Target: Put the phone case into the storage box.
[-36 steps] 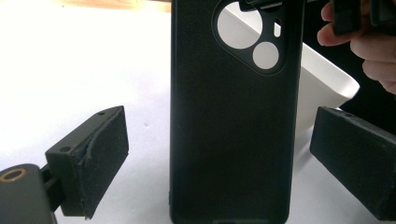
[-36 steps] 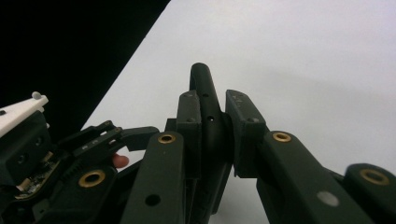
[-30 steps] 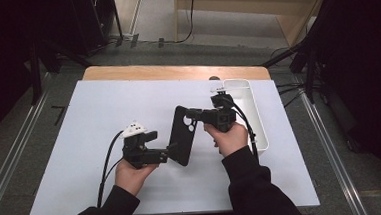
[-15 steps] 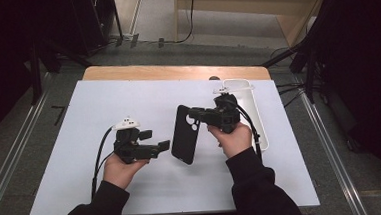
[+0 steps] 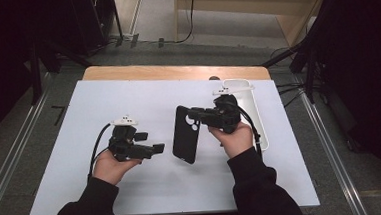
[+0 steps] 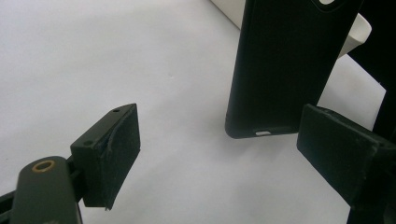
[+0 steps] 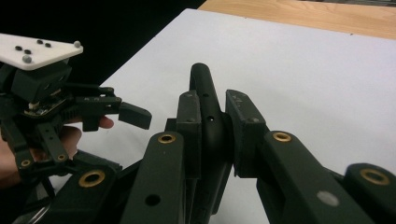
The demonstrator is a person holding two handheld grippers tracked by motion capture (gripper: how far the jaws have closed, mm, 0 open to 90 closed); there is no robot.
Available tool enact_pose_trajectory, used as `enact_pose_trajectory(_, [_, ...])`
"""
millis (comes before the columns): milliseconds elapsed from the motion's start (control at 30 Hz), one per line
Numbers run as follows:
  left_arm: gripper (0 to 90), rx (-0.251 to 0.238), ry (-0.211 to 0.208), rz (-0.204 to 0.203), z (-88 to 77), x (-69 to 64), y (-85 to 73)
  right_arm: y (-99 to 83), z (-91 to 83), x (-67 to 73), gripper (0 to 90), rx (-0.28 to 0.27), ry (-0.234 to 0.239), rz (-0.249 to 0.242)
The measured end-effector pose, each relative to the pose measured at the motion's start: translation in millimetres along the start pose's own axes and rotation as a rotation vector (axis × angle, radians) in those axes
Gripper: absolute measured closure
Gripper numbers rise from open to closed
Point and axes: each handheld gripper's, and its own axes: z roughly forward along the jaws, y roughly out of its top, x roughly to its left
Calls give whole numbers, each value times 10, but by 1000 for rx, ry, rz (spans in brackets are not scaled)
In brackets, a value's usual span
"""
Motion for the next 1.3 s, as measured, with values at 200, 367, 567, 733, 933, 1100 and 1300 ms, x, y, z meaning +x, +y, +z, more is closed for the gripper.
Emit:
enact_pose_trajectory(200, [178,14,1,21,-81,-38,43,-5,-42,16,747,0,36,-92])
enact_pose_trajectory(367, [216,15,-26,79,-157,-78,83,-6,-94,5,747,16,64,-145])
enact_pose_trajectory(567, [294,26,-57,130,-216,-97,128,6,-148,-32,747,23,114,-181])
enact_pose_trajectory(733, [293,33,-82,151,-228,-115,178,12,-157,-29,747,34,136,-213])
enact_pose_trajectory(933, [293,54,-122,203,-237,-145,217,9,-125,-32,747,61,207,-244])
enact_pose_trajectory(1100, [292,68,-163,231,-251,-156,274,29,-107,-30,747,84,262,-285])
enact_pose_trajectory(1300, [293,80,-218,276,-266,-178,406,82,-106,-24,747,107,323,-323])
